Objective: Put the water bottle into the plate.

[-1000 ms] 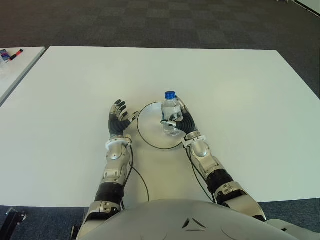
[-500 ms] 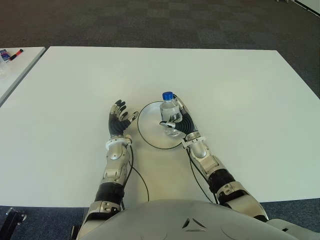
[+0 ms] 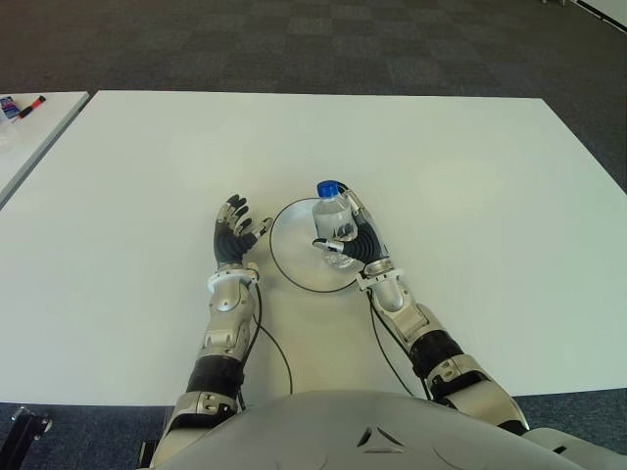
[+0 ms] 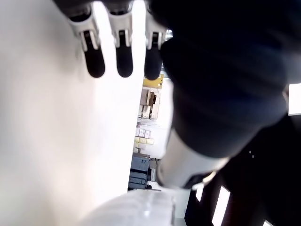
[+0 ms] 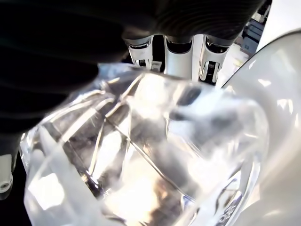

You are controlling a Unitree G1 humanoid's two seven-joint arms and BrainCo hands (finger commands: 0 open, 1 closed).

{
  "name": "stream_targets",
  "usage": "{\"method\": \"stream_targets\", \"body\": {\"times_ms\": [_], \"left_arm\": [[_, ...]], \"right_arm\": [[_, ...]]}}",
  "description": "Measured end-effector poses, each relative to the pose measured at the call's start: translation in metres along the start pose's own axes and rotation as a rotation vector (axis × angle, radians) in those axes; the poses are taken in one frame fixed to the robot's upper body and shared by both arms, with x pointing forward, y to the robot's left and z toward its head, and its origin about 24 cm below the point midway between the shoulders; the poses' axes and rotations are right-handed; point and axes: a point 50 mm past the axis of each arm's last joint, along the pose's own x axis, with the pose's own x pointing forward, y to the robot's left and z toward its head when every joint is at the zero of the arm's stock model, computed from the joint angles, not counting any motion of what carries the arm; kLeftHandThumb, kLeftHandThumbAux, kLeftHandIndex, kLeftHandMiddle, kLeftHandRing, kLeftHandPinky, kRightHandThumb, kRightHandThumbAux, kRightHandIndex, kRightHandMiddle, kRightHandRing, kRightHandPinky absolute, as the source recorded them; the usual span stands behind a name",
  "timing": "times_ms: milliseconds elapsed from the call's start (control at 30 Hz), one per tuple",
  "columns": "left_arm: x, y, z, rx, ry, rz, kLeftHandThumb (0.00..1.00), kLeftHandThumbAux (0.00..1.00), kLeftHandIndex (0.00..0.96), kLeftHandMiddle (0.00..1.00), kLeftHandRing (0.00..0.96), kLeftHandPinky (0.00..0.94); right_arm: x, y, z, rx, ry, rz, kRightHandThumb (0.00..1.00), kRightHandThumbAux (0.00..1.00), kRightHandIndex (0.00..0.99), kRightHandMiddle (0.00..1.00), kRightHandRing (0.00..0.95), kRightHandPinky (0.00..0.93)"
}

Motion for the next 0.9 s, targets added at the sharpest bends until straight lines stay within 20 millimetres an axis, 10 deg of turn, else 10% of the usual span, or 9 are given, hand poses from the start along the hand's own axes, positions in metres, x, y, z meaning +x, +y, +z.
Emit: {"method": "stream_targets", "body": {"times_ms": [900], "left_arm": [[0.0003,-0.0009,-0.0024,0.008,0.003,-0.004,0.010,0.998,0.159,0.180,0.161,0.189]], "right_arm": [[-0.0024,0.0010,-0.0026,-0.010,0.012,0.095,0.121,0.477,0.000,0.000,0.000,0.000]]}}
